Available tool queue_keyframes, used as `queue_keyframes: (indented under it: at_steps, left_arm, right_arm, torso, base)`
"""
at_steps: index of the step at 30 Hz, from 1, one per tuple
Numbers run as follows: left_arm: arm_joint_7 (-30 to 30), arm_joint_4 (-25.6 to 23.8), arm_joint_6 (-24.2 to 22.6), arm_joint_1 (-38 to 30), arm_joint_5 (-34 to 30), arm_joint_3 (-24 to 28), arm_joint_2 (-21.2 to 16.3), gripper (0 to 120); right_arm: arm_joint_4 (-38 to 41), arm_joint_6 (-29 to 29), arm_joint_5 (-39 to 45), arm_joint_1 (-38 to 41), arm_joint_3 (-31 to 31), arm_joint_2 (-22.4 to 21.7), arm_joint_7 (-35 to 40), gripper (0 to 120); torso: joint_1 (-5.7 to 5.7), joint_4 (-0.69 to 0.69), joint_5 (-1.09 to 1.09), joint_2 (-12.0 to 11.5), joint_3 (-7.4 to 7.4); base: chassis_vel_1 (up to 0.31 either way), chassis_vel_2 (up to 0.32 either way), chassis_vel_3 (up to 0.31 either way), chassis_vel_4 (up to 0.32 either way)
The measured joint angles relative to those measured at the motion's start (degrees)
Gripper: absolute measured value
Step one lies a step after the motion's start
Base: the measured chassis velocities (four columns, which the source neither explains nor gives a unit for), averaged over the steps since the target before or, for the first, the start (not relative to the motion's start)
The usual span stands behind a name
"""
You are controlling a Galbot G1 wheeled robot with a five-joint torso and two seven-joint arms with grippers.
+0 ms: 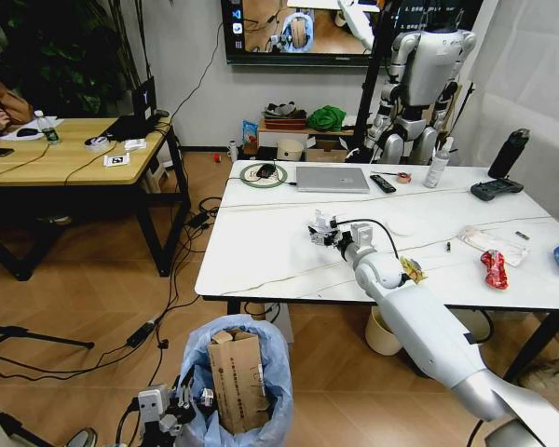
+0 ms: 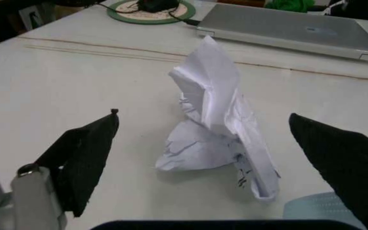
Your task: Pick up the trash bin and place the trash from the table into it.
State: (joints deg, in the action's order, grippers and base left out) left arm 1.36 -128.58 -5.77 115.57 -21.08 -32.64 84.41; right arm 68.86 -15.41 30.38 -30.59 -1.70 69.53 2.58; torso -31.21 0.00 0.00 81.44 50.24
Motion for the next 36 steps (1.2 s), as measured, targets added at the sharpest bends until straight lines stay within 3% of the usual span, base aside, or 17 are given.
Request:
queue_keyframes:
  at_steps: [6, 8, 11, 13, 24, 28, 36]
  left_arm:
    - [0.02, 0.01, 0.09, 0.16, 0.04, -0.02, -0.24, 1]
    - [0.02, 0.01, 0.09, 0.14, 0.03, 0.0, -0.3, 1]
    - [0.02, 0.07, 0.05, -0.08, -0.09, 0.15, -0.55, 1]
    - [0.02, 0.12, 0.03, -0.13, -0.14, 0.19, -0.61, 1]
    - [0.01, 0.04, -0.03, -0.03, -0.77, -0.1, -1.16, 1]
    - [0.01, 0.04, -0.02, -0.02, -0.77, -0.08, -1.17, 1]
    - [0.0, -0.07, -0.01, 0.01, -0.71, -0.01, -1.29, 1]
  right_arm:
    - [-0.12, 0.44, -0.07, -0.22, 0.79, -0.63, -0.18, 77]
    - [0.07, 0.44, -0.06, -0.37, 0.98, -0.73, -0.18, 76]
    - [1.14, 0.44, 0.08, -1.15, 1.37, -1.36, -0.16, 59]
    - [1.36, 0.44, 0.1, -1.36, 1.4, -1.46, -0.13, 55]
    - [1.97, 0.21, 0.45, -1.93, 1.16, -1.16, 0.07, 11]
    - [2.26, 0.19, 0.5, -2.18, 1.1, -1.21, 0.1, 0]
    - [4.4, 0.19, 2.13, -3.05, 1.79, -1.92, 0.24, 0]
  torso:
    - [0.0, -0.01, 0.0, 0.0, 0.0]
    - [0.0, -0.01, 0.0, 0.0, 0.0]
    - [0.0, -0.01, 0.0, 0.0, 0.0]
    - [0.0, -0.02, 0.0, 0.0, 0.0]
    - [0.0, 0.0, 0.0, 0.0, 0.0]
    - [0.0, -0.01, 0.0, 0.0, 0.0]
    - [0.0, 0.0, 0.0, 0.0, 0.0]
  base:
    - [0.0, 0.0, 0.0, 0.0]
    - [0.0, 0.0, 0.0, 0.0]
    - [0.0, 0.0, 0.0, 0.0]
    - [0.0, 0.0, 0.0, 0.0]
    - [0.0, 0.0, 0.0, 0.0]
    - [0.0, 0.0, 0.0, 0.0]
    - [0.0, 0.0, 0.0, 0.0]
